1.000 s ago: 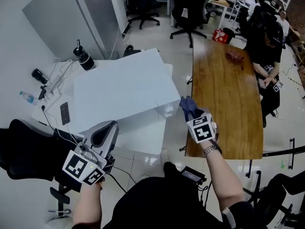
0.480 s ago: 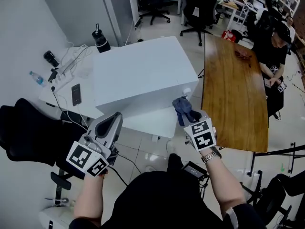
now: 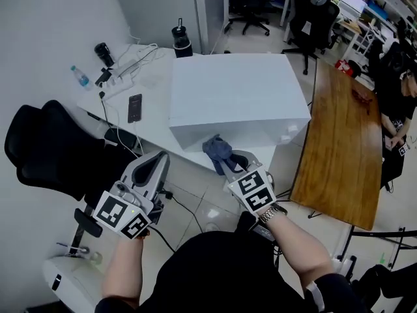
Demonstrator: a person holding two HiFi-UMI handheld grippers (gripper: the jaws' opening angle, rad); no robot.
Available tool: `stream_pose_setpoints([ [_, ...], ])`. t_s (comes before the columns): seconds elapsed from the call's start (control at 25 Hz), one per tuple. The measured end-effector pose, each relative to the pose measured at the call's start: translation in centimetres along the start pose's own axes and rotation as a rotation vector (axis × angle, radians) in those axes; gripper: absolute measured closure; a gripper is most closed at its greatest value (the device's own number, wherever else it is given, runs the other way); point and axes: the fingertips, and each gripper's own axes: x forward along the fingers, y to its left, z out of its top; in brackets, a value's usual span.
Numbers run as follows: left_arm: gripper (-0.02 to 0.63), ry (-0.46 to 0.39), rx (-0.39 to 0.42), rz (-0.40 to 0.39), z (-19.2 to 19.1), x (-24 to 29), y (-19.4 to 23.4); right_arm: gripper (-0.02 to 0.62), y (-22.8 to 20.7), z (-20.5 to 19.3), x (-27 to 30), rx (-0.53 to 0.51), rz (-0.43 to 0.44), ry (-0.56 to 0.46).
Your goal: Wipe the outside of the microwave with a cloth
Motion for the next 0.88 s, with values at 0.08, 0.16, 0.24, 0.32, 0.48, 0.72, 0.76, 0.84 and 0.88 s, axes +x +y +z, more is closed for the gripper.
stream_pose_setpoints([
  [0.08,0.601,-0.002,-0.001,0.034,0.1,-1.3,1.1,0.534,1.9,0.8,1.9,-0.029,0.039,-0.013],
  [0.16,0.601,-0.004,-0.002,0.064,0.2,-2.5,2.2,0.534,3.4,1.6,3.5,-0.051,0.067,-0.026],
  [0.24,0.601,-0.006,-0.004,0.092,0.3,-3.6,3.1,0.534,4.4,2.2,5.1,-0.069,0.084,-0.035],
  [0.32,0.601,-0.009,-0.006,0.116,0.4,-4.5,3.9,0.534,4.8,2.5,6.5,-0.077,0.086,-0.035],
  [0.48,0.601,-0.008,-0.007,0.143,0.6,-5.5,5.1,0.534,4.9,3.2,8.9,-0.050,0.080,-0.036],
  [0.72,0.601,-0.002,0.004,0.151,1.0,-6.2,6.0,0.534,4.6,3.5,11.4,0.030,0.051,-0.014],
  [0.76,0.601,-0.001,0.005,0.151,1.0,-6.2,6.1,0.534,4.4,3.5,11.5,0.039,0.044,-0.010],
  [0.84,0.601,0.002,0.005,0.150,1.0,-6.2,6.2,0.534,4.2,3.5,11.6,0.052,0.031,-0.005],
  [0.88,0.601,0.003,0.004,0.149,0.9,-6.2,6.2,0.534,4.0,3.4,11.5,0.058,0.025,-0.003],
])
